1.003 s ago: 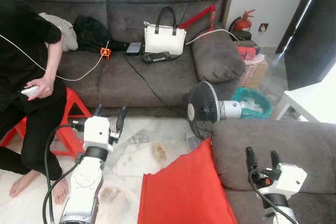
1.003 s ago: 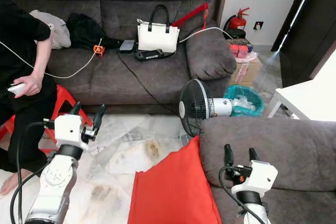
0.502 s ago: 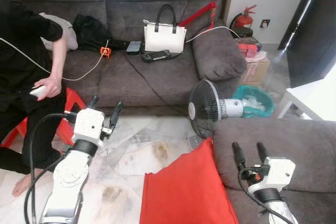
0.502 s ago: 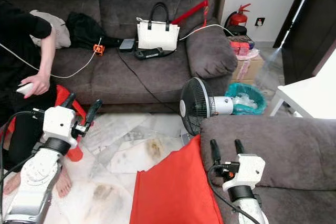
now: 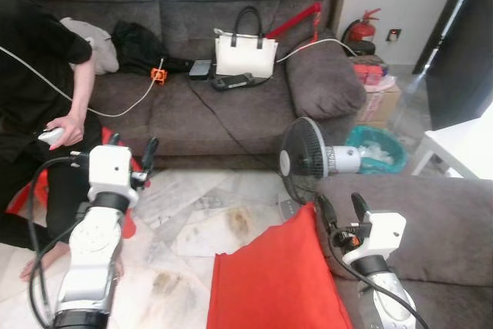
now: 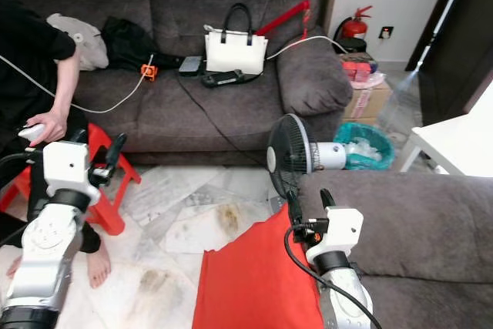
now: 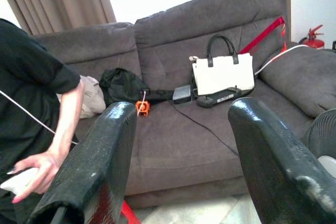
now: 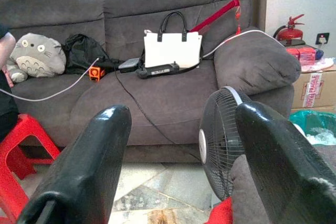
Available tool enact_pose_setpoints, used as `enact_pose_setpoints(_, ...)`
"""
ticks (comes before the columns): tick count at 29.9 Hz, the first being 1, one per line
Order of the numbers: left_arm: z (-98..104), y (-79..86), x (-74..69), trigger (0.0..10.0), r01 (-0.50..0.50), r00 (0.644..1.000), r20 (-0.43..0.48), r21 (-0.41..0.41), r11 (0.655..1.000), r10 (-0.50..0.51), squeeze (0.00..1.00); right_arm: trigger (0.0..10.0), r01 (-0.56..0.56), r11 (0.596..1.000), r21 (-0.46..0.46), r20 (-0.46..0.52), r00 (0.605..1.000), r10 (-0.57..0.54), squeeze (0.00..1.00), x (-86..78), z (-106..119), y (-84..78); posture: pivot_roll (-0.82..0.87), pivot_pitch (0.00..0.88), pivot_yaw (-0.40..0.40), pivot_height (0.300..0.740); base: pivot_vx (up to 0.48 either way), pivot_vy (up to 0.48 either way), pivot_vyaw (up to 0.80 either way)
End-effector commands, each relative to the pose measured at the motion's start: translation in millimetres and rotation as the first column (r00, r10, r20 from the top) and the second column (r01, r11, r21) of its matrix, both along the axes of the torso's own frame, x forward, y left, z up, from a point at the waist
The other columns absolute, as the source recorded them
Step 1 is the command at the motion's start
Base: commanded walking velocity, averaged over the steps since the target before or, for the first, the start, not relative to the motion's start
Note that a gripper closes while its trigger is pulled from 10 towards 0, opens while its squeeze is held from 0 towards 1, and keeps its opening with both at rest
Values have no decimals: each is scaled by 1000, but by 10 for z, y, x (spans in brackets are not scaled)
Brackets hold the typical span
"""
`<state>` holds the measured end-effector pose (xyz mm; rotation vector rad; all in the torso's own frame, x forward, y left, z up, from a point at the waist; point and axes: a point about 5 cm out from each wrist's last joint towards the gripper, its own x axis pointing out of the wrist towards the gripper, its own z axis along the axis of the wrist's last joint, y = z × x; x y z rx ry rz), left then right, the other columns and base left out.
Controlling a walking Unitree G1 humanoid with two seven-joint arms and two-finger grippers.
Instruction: Move the pillow to the sofa from floor
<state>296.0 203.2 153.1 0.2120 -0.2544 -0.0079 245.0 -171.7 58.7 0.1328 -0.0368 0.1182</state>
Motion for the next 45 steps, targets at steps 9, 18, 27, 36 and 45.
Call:
enact_pose_setpoints(9, 67, -68, 155, 10000, 55, 998, -16, -31, 998, -55, 0, 10000, 6, 1000, 2, 13, 1000, -6, 0, 188, 73, 81, 145, 0, 118, 740, 0, 0, 0)
enact_pose_setpoints(18, -61, -212, 165, 10000, 84, 995, -43, -65, 994, -87, 0, 10000, 16, 999, -31, -7, 1000, -16, 0, 119, 39, -48, 90, 0, 76, 740, 0, 0, 0)
enact_pose_setpoints(27, -205, -304, 91, 10000, 48, 998, -44, -151, 987, -55, 0, 10000, -44, 992, -116, -25, 999, 41, 0, 143, 121, -234, 84, 0, -45, 740, 0, 0, 0)
enact_pose_setpoints(36, -278, -331, 29, 10000, -8, 999, -37, -207, 978, 0, 0, 10000, -101, 983, -153, -35, 995, 96, 0, 199, 205, -307, 85, 0, -125, 740, 0, 0, 0)
enact_pose_setpoints(45, -344, -424, -49, 10000, 3, 999, -45, -221, 975, -13, 0, 10000, -129, 976, -175, -57, 991, 121, 0, 183, 230, -369, 89, 0, -150, 740, 0, 0, 0)
